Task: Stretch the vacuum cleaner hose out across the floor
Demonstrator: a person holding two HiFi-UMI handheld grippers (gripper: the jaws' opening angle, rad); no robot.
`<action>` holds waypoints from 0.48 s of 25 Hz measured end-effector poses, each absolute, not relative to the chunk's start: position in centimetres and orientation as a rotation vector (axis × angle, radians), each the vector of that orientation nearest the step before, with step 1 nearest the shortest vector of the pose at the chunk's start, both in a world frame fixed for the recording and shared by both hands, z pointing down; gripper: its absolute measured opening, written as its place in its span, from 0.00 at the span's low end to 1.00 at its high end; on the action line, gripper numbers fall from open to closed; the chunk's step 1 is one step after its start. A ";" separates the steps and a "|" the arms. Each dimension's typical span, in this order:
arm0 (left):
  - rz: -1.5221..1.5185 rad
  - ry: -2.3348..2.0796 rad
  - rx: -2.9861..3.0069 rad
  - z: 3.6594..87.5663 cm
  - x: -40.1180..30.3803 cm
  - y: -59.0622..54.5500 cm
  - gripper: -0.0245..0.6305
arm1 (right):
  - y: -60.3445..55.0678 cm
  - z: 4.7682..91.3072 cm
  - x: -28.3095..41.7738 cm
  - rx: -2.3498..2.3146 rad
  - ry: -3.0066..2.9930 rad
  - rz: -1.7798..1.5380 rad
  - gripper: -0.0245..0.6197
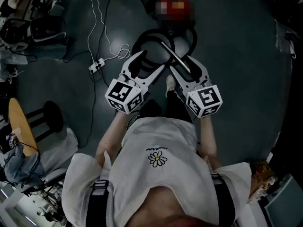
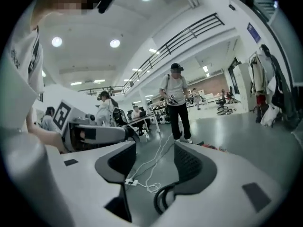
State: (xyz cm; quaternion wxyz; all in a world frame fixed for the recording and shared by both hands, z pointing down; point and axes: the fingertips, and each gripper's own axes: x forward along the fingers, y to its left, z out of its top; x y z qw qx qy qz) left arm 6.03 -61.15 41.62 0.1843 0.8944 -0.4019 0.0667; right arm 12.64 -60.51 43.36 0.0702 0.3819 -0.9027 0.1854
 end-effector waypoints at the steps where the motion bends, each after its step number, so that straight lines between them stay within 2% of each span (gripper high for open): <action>1: 0.197 -1.139 2.527 41.7 6.2 -63.0 0.50 | -62.4 43.9 12.8 1.136 -2.697 0.516 0.40; 7: 0.275 -1.093 2.442 48.3 6.4 -69.7 0.50 | -68.8 50.7 14.6 1.002 -2.580 0.680 0.40; 12: 0.384 -1.015 2.371 59.1 6.4 -74.1 0.50 | -72.5 62.2 18.5 1.081 -2.356 0.838 0.40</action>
